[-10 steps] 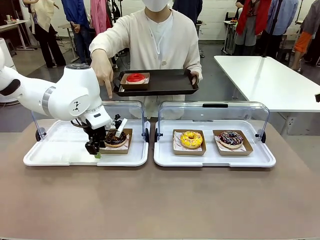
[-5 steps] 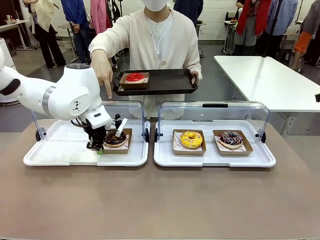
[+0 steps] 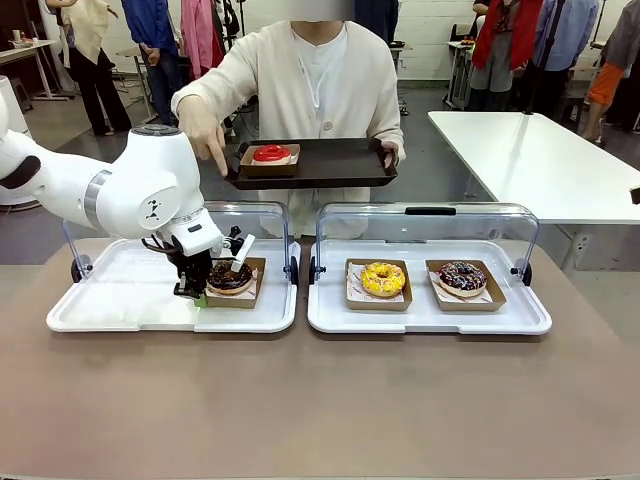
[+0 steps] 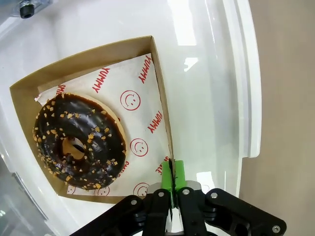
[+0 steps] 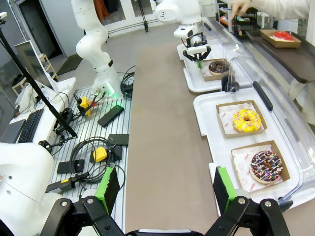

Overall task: Provide the desired donut to the person.
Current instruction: Pick up and lift the Paper togo box containing the Donut pointed at by the person, then place the picked Paper togo box onto the Handle tray extended by the person.

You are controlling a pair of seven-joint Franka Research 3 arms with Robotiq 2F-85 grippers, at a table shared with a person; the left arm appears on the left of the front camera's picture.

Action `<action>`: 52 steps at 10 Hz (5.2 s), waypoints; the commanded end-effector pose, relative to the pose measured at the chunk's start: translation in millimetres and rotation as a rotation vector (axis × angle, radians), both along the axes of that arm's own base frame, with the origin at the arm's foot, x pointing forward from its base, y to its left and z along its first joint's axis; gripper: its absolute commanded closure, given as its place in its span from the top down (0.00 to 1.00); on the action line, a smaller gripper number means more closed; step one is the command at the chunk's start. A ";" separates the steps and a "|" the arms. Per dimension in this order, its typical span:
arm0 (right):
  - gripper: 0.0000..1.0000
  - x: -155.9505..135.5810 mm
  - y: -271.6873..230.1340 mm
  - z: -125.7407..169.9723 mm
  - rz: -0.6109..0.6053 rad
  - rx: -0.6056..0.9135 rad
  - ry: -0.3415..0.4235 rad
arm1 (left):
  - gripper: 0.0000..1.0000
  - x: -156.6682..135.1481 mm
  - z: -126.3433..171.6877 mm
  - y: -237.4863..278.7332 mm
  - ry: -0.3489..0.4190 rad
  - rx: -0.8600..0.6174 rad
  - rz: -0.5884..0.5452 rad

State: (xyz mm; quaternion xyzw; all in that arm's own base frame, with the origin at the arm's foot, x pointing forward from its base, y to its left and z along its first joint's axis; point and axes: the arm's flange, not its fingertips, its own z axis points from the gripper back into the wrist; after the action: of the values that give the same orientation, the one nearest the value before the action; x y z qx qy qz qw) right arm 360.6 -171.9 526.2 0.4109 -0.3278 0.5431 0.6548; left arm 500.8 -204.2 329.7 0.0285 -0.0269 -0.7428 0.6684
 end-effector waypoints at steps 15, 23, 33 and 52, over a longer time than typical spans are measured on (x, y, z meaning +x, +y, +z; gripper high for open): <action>1.00 -0.3 0.7 -0.4 0.004 0.009 -0.005 | 0.00 -180.8 257.7 -60.8 -0.170 0.104 0.005; 1.00 -0.3 0.7 -0.4 0.004 0.009 -0.005 | 0.00 -168.9 281.2 -54.3 -0.194 0.044 0.019; 1.00 -0.3 0.7 -0.4 0.004 0.009 -0.005 | 0.00 -168.9 281.2 -54.3 -0.194 0.044 0.019; 1.00 -0.3 0.7 -0.4 0.004 0.009 -0.005 | 0.01 33.1 311.8 -217.3 -0.191 -0.057 0.097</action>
State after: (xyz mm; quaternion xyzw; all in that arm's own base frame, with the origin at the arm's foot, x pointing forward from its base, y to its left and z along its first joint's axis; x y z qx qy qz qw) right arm 360.7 -172.0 526.3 0.4108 -0.3277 0.5431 0.6549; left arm 520.4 -415.6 627.6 0.0819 -0.1168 -0.7164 0.6829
